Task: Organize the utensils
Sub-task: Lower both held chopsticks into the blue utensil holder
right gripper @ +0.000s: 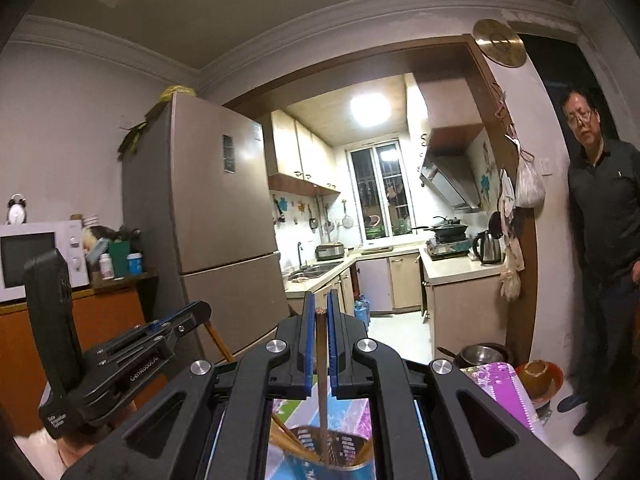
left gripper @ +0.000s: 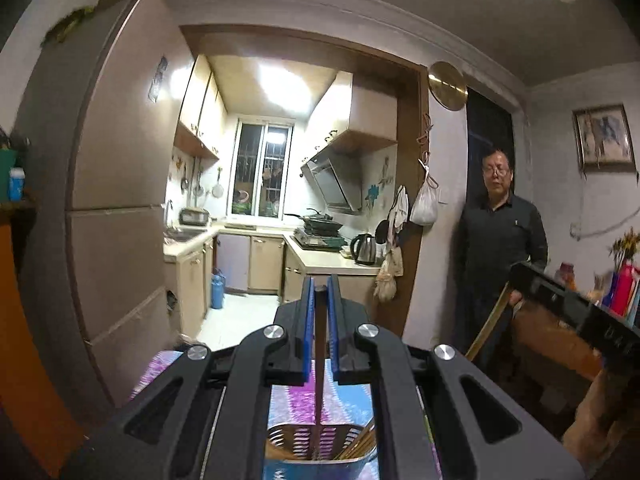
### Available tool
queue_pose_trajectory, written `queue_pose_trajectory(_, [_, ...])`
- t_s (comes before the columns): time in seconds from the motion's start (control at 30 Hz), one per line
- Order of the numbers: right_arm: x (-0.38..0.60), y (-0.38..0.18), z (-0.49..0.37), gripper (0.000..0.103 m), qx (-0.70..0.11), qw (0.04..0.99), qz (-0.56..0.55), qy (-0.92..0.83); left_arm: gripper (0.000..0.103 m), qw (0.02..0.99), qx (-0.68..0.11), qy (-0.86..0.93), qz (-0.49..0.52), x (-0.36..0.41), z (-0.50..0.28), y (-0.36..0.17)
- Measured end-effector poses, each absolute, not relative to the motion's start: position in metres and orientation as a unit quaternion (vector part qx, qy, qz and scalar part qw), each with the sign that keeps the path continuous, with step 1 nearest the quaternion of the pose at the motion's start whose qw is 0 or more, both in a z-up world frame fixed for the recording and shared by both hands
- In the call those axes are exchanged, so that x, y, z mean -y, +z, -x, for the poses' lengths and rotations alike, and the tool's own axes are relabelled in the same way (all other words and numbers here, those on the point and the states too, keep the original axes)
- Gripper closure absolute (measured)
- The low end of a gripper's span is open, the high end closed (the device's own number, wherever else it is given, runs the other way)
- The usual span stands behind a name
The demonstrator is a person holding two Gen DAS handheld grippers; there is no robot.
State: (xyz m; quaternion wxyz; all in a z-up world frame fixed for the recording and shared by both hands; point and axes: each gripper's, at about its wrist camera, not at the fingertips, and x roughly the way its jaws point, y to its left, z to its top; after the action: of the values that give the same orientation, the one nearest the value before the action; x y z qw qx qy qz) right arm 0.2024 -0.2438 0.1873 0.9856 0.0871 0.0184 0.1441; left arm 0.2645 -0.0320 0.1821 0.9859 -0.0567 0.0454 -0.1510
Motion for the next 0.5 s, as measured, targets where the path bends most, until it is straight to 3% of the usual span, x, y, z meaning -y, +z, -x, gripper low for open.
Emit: queue_pose_trajectory(0.5, [0.204,0.127,-0.277,0.096,-0.054,0.99,-0.065,0.11,0.098,0.985,-0.096,-0.142,0.014,0.048,-0.33,0.104])
